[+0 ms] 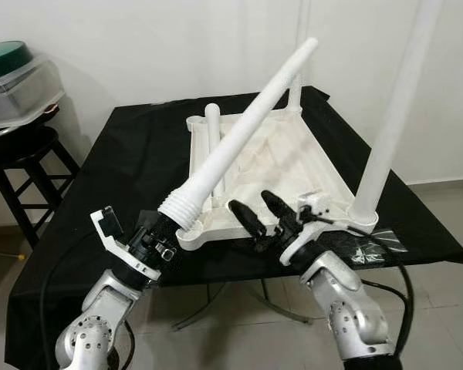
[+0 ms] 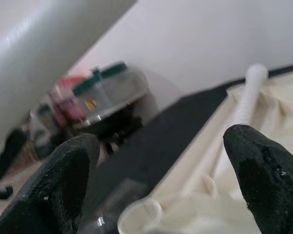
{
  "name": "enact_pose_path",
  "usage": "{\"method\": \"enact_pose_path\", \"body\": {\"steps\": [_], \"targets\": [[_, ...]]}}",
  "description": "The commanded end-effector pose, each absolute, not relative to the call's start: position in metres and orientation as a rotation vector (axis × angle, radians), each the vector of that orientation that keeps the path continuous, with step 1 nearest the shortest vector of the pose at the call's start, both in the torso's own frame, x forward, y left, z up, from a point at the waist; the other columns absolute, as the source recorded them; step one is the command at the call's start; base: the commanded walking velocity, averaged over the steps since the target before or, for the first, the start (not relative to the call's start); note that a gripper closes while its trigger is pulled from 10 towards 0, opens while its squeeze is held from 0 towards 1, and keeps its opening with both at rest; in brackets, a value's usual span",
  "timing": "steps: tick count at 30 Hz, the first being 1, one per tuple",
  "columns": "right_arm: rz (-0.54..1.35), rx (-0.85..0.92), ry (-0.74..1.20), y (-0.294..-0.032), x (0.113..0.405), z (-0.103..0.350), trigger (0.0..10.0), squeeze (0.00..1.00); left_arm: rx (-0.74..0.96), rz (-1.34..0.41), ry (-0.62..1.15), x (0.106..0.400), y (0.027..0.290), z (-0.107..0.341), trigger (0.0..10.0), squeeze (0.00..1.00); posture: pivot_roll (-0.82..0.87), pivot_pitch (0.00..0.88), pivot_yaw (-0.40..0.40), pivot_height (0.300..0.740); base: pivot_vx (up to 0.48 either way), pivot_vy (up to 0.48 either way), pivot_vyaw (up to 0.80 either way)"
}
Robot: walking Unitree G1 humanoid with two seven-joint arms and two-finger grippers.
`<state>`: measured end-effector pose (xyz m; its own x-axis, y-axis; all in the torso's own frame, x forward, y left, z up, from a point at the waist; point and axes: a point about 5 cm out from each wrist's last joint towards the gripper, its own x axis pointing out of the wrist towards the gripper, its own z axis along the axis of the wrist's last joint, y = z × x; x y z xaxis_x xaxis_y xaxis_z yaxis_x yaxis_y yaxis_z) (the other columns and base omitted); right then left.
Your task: Building children table
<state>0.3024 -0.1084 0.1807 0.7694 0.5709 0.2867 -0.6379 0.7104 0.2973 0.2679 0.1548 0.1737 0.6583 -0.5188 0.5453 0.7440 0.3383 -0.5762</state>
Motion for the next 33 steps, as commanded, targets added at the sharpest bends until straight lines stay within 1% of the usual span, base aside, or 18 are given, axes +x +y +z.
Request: {"method": "enact_pose_path", "body": {"steps": [1, 7, 9, 10, 11, 12, 14, 15, 18, 21, 22, 23, 24, 27, 28, 29, 33], "targets": [[0.715, 0.453, -0.203, -0.108, 0.302, 0.190, 10.0, 0.00, -0.902, -0.852, -0.347, 0.267, 0.161, 0.187, 10.0, 0.00, -0.10, 0.053, 0.083, 0.740, 0.000, 0.000, 0.00], [0.774, 0.529, -0.243, -0.104, 0.302, 0.203, 10.0, 0.00, -0.929, -0.901, -0.387, 0.264, 0.161, 0.195, 10.0, 0.00, -0.10, 0.050, 0.081, 0.740, 0.000, 0.000, 0.00], [0.869, 0.635, -0.285, -0.097, 0.298, 0.218, 10.0, 0.00, -0.951, -0.981, -0.421, 0.257, 0.159, 0.203, 10.0, 0.00, -0.09, 0.049, 0.082, 0.740, 0.000, 0.000, 0.00], [0.869, 0.635, -0.285, -0.097, 0.298, 0.218, 10.0, 0.00, -0.951, -0.981, -0.421, 0.257, 0.159, 0.203, 10.0, 0.00, -0.09, 0.049, 0.082, 0.740, 0.000, 0.000, 0.00], [0.937, 0.705, -0.311, -0.094, 0.293, 0.227, 10.0, 0.00, -0.965, -1.019, -0.434, 0.254, 0.158, 0.206, 10.0, 0.00, -0.08, 0.044, 0.085, 0.740, 0.000, 0.000, 0.00], [0.937, 0.705, -0.311, -0.094, 0.293, 0.227, 10.0, 0.00, -0.965, -1.019, -0.434, 0.254, 0.158, 0.206, 10.0, 0.00, -0.08, 0.044, 0.085, 0.740, 0.000, 0.000, 0.00], [1.050, 0.813, -0.363, -0.091, 0.284, 0.242, 10.0, 0.00, -0.990, -1.086, -0.460, 0.247, 0.156, 0.211, 10.0, 0.00, -0.08, 0.043, 0.085, 0.740, 0.000, 0.000, 0.00], [1.050, 0.813, -0.363, -0.091, 0.284, 0.242, 10.0, 0.00, -0.990, -1.086, -0.460, 0.247, 0.156, 0.211, 10.0, 0.00, -0.08, 0.043, 0.085, 0.740, 0.000, 0.000, 0.00], [1.132, 0.890, -0.397, -0.092, 0.280, 0.254, 10.0, 0.00, -0.995, -1.159, -0.479, 0.239, 0.154, 0.217, 10.0, 0.00, -0.07, 0.043, 0.073, 0.740, 0.000, 0.000, 0.00], [1.172, 0.900, -0.400, -0.090, 0.278, 0.257, 10.0, 0.00, -0.983, -1.178, -0.465, 0.237, 0.152, 0.215, 10.0, 0.00, -0.07, 0.042, 0.071, 0.740, 0.000, 0.000, 0.00], [1.217, 0.888, -0.399, -0.088, 0.276, 0.259, 10.0, 0.00, -0.972, -1.188, -0.448, 0.236, 0.150, 0.213, 10.0, 0.00, -0.06, 0.042, 0.070, 0.740, 0.000, 0.000, 0.00], [1.317, 0.840, -0.387, -0.082, 0.269, 0.262, 10.0, 0.00, -0.960, -1.202, -0.423, 0.234, 0.146, 0.210, 10.0, 0.00, -0.06, 0.041, 0.069, 0.740, 0.000, 0.000, 0.00], [1.360, 0.814, -0.379, -0.079, 0.265, 0.262, 10.0, 0.00, -0.959, -1.208, -0.416, 0.234, 0.145, 0.209, 10.0, 0.00, -0.06, 0.041, 0.069, 0.740, 0.000, 0.000, 0.00], [1.399, 0.789, -0.374, -0.076, 0.262, 0.262, 10.0, 0.00, -0.961, -1.215, -0.412, 0.233, 0.144, 0.209, 10.0, 0.00, -0.06, 0.041, 0.069, 0.740, 0.000, 0.000, 0.00], [1.532, 0.743, -0.354, -0.072, 0.250, 0.263, 10.0, 0.00, -0.968, -1.230, -0.405, 0.232, 0.141, 0.209, 10.0, 0.00, -0.06, 0.039, 0.067, 0.740, 0.000, 0.000, 0.00], [1.578, 0.727, -0.344, -0.071, 0.246, 0.263, 10.0, 0.00, -0.971, -1.235, -0.404, 0.232, 0.141, 0.209, 10.0, 0.00, -0.06, 0.039, 0.067, 0.740, 0.000, 0.000, 0.00], [1.633, 0.702, -0.327, -0.071, 0.243, 0.261, 10.0, 0.00, -0.972, -1.244, -0.404, 0.231, 0.140, 0.210, 10.0, 0.00, -0.06, 0.036, 0.066, 0.740, 0.000, 0.000, 0.00]]}}
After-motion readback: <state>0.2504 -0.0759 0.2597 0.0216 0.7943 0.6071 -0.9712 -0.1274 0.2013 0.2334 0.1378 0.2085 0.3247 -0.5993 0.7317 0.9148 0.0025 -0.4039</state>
